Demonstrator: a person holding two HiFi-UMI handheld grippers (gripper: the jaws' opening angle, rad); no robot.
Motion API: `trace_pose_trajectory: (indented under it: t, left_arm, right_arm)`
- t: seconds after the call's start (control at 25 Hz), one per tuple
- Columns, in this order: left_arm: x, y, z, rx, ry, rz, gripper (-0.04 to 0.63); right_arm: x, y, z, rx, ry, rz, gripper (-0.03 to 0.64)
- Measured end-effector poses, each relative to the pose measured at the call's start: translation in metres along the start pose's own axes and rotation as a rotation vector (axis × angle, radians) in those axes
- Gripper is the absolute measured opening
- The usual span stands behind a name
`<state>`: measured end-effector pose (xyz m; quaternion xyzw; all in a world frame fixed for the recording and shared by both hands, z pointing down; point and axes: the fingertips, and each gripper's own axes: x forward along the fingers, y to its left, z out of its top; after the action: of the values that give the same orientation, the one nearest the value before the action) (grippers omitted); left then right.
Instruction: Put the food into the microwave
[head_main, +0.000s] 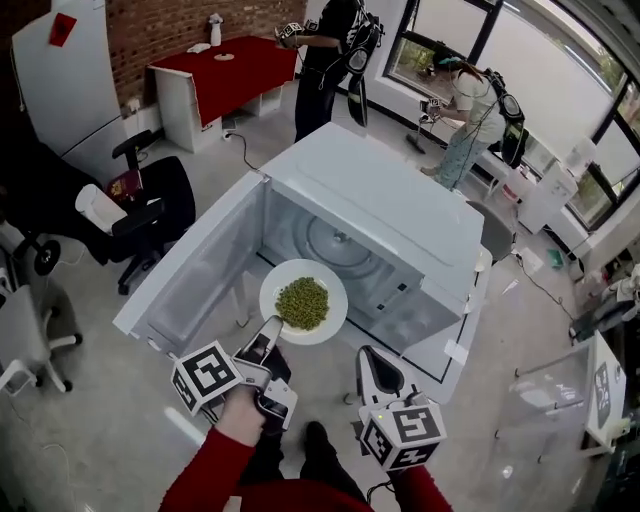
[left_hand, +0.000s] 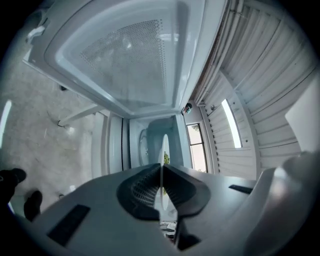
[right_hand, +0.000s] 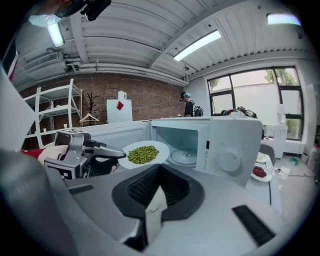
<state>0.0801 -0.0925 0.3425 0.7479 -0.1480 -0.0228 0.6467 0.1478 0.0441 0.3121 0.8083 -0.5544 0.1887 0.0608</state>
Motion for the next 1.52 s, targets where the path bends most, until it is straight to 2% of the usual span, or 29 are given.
trace_pose_trajectory:
  t: [0.32,0.64,0.88,1.16,1.36,1.52]
  left_arm:
    - [0.031,0.026,0.003,-0.060,-0.158,0.026,0.021]
    - [0.050,0.032,-0.002,-0.124,-0.260,-0.009,0.020]
    - [0.079,0.034,0.033,-0.128,-0.269,-0.047,0.021]
    - [0.104,0.021,0.037,-0.125,-0.261,-0.069,0.021]
    - [0.126,0.016,0.046,-0.107,-0.250,-0.077,0.021]
    - [0.153,0.021,0.051,-0.107,-0.241,-0.045,0.021]
  right_arm:
    - [0.040,-0.020,-0.009,-0.092,0.111,0.125,0.015]
    - [0.054,-0.028,-0.020,-0.172,0.185,0.221,0.014]
    - [0.099,-0.012,-0.016,-0.200,0.206,0.237,0.014]
    - [0.116,-0.016,-0.014,-0.231,0.231,0.239,0.014]
    - [0.124,-0.015,-0.014,-0.216,0.243,0.255,0.014]
    - [0.128,-0.017,-0.014,-0.232,0.260,0.270,0.014]
